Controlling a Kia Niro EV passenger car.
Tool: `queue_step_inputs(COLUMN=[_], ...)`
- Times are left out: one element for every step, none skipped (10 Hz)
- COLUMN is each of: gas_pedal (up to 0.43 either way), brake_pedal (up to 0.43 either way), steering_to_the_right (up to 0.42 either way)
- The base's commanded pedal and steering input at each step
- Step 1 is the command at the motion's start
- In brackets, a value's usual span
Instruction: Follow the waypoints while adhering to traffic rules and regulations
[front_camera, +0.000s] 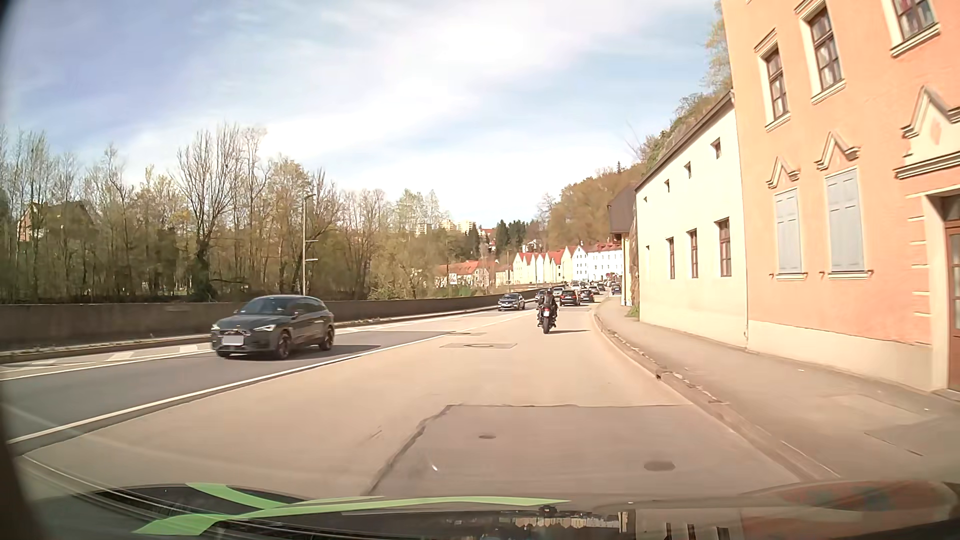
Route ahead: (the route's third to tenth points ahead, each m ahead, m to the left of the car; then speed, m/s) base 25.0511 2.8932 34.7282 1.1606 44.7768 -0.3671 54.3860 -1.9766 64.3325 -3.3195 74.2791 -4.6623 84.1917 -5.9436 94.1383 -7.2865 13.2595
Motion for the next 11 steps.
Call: queue_step_inputs(gas_pedal=[0.087, 0.098, 0.098, 0.098, 0.098, 0.098, 0.098, 0.098, 0.087, 0.087, 0.059], brake_pedal=[0.0, 0.0, 0.0, 0.0, 0.0, 0.0, 0.0, 0.0, 0.0, 0.0, 0.0], steering_to_the_right=[0.01, 0.01, 0.011, 0.013, 0.016, 0.018, 0.019, 0.019, 0.02, 0.019, 0.019])
